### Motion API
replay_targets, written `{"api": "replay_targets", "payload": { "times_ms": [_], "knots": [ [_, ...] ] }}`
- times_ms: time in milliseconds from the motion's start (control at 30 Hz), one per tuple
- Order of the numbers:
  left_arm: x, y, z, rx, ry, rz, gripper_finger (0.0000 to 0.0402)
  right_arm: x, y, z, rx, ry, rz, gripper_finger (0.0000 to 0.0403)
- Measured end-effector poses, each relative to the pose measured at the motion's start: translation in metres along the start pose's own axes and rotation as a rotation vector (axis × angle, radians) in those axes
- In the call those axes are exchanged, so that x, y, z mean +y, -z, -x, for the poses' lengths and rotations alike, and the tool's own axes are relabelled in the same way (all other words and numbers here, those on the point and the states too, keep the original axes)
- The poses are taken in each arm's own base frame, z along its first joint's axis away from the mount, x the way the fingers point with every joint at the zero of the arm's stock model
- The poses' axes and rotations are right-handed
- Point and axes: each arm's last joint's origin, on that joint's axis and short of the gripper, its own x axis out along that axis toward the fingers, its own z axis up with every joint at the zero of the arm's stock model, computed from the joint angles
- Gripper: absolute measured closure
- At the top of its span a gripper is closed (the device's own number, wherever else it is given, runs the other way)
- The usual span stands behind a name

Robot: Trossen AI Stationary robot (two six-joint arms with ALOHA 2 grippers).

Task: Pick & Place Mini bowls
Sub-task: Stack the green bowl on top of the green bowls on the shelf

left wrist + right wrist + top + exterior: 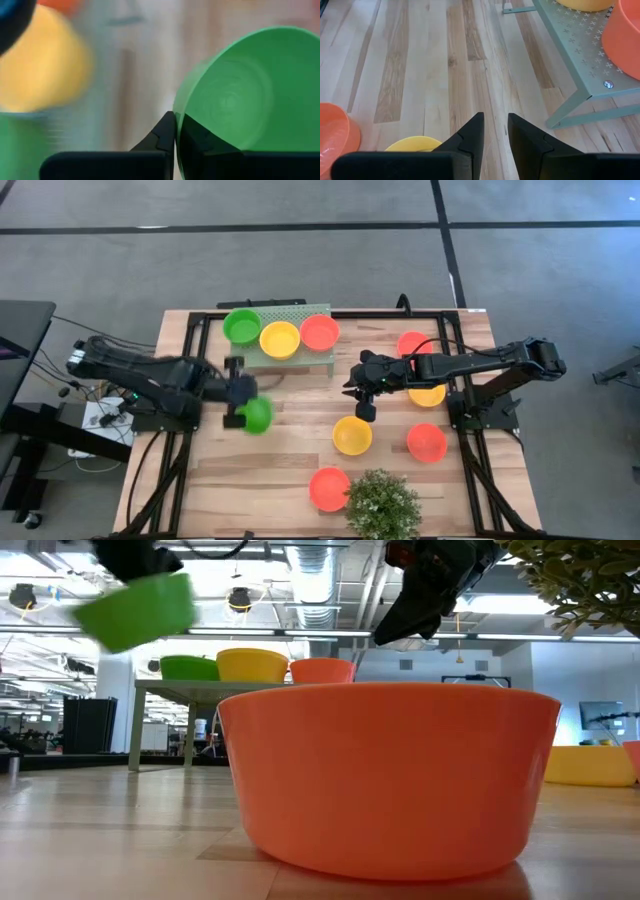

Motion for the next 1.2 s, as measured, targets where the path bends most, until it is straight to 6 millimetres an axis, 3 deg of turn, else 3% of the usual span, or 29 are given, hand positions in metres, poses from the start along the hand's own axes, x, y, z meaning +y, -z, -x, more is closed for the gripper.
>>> {"api": "replay_targets", "payload": {
  "times_ms": [300, 467, 600, 867, 1200],
  "knots": [
    [0.093, -0.015, 0.026, -0.055, -0.271, 0.357, 0.039, 0.0, 0.0, 0.0, 0.001, 0.0, 0.0, 0.0321],
    [0.14, 0.001, 0.036, -0.024, -0.418, 0.545, 0.0393, 0.0, 0.0, 0.0, 0.001, 0.0, 0.0, 0.0321],
    [0.169, 0.023, 0.031, 0.041, -0.39, 0.667, 0.0391, 0.0, 0.0, 0.0, 0.001, 0.0, 0.0, 0.0321],
    [0.2, 0.052, 0.031, 0.075, -0.37, 0.814, 0.0392, 0.0, 0.0, 0.0, 0.001, 0.001, 0.044, 0.0321],
    [0.21, 0.063, 0.008, 0.158, -0.27, 0.867, 0.039, 0.0, 0.0, 0.0, 0.0, 0.001, 0.043, 0.0321]
  ]
}}
